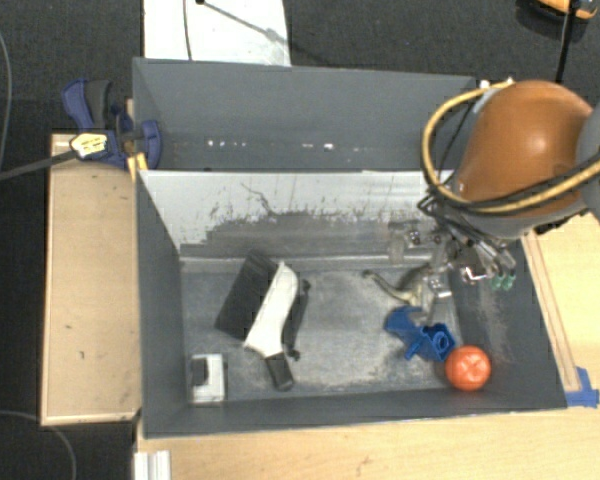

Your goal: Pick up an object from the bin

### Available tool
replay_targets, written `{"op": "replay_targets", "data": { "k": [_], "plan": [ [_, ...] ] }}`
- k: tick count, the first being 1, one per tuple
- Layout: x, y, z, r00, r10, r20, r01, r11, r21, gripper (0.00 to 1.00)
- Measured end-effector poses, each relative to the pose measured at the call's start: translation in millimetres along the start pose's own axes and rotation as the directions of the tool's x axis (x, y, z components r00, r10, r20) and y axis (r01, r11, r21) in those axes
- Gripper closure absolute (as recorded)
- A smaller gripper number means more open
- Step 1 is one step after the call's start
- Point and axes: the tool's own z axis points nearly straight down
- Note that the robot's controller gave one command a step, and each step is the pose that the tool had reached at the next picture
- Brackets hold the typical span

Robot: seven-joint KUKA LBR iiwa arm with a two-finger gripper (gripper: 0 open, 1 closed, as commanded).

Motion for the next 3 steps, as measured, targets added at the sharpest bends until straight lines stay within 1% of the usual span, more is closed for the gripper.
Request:
{"op": "replay_targets", "data": {
  "k": [1,2,3],
  "plan": [
    [3.5,-20,42,0.985,-0.171,0.003,0.171,0.985,0.003,0.0],
    [14.9,-35,56,1.0,-0.028,-0.004,0.028,1.0,-0.002,0.0],
    [16.8,-45,64,0.988,-0.158,0.002,0.157,0.988,0.002,0.0]
  ]
}}
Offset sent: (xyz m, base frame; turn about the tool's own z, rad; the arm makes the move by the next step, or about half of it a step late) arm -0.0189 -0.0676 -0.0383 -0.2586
